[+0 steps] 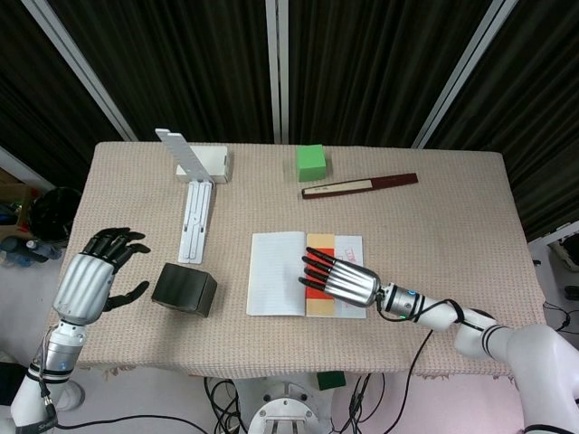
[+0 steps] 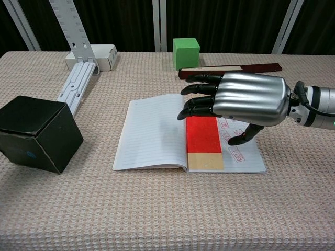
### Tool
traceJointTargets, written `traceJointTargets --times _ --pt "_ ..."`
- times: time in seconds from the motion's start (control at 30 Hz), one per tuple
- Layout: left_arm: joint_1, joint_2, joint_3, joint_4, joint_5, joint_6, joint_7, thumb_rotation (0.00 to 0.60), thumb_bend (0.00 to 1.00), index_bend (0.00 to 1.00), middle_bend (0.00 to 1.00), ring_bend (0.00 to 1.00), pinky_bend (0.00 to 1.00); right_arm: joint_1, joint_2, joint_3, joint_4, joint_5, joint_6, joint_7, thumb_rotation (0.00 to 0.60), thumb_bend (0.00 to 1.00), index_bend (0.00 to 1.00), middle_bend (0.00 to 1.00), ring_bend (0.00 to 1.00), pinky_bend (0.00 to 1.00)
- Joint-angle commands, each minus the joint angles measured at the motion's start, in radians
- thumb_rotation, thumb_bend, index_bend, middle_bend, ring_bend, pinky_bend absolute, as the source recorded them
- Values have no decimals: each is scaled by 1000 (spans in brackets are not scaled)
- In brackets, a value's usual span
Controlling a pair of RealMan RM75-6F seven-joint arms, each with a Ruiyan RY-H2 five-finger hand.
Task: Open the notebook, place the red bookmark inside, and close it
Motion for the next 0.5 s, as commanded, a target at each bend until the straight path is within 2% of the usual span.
traceJointTargets --times 0.03,0.13,0.23,0.33,0.5 --pt "0 -1 1 1 -1 -1 -2 600 156 368 265 192 205 -24 30 11 -41 38 -11 13 600 475 152 276 76 0" --pt "-1 -6 1 4 1 -2 -3 600 157 368 265 192 205 -49 65 20 -93 84 -39 9 600 616 118 286 78 0" --pt "-4 -12 1 7 1 -6 -2 600 157 368 266 192 205 -78 87 26 -130 130 -66 10 600 696 81 290 78 0" --pt "-10 -17 -1 8 1 -13 -2 600 156 368 266 192 205 -100 91 32 -147 169 -96 29 600 733 64 290 78 0" --pt "-18 -21 -3 5 5 -20 4 600 156 368 266 192 205 -125 65 49 -149 218 -136 78 600 734 28 290 63 0"
